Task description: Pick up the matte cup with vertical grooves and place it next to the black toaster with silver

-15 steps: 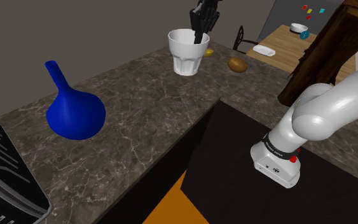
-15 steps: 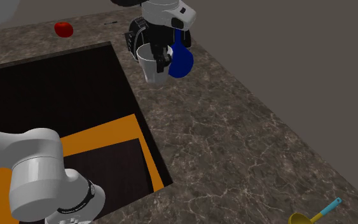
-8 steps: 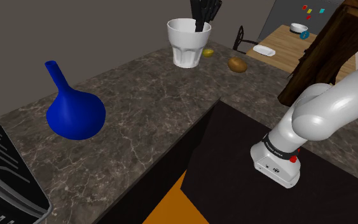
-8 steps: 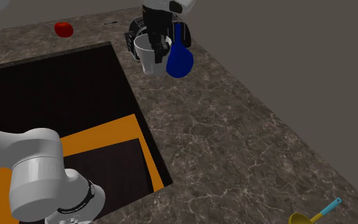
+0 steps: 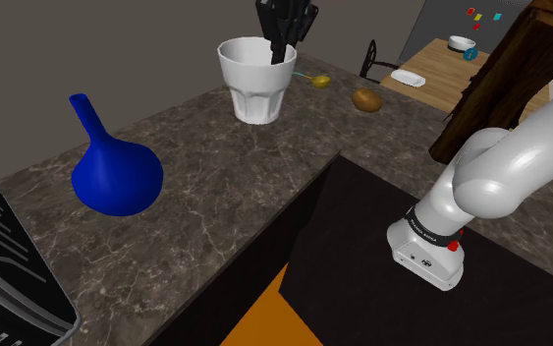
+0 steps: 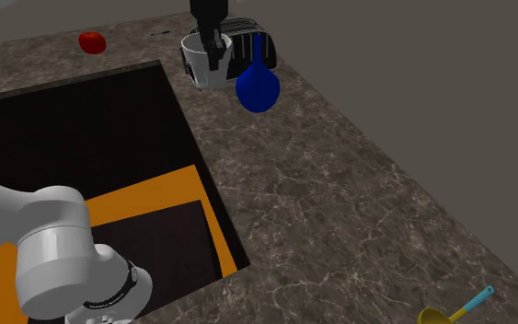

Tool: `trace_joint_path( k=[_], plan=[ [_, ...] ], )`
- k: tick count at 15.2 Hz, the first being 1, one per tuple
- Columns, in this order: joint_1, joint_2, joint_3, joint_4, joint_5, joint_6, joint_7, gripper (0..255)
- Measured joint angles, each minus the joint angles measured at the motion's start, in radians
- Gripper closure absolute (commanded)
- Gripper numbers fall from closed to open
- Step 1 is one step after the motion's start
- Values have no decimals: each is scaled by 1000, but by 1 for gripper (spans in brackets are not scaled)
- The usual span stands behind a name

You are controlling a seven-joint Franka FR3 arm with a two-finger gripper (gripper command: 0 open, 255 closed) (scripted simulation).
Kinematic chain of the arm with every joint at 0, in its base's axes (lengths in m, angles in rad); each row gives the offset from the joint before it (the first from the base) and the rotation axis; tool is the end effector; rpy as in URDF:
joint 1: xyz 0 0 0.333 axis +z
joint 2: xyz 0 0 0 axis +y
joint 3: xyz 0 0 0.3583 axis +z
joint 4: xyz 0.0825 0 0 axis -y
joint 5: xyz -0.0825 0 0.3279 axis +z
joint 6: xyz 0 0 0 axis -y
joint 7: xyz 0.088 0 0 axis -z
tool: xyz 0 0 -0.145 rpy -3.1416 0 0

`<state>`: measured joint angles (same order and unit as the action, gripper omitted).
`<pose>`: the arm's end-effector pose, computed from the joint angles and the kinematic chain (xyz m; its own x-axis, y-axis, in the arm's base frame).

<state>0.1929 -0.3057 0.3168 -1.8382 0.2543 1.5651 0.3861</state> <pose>0.3136 0.2451 0.6467 0.9921 0.1174 -0.0432 0.1095 -0.9819 -0.1547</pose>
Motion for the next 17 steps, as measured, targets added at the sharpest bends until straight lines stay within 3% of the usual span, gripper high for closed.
trace_joint_path(
  k=[9, 14, 17],
  plan=[
    [74, 197, 171, 192, -53, 43, 252, 255],
    [140, 350, 254, 337, -138, 53, 399, 255],
    [206, 469, 293, 467, -215, 33, 497, 255]
  ],
)
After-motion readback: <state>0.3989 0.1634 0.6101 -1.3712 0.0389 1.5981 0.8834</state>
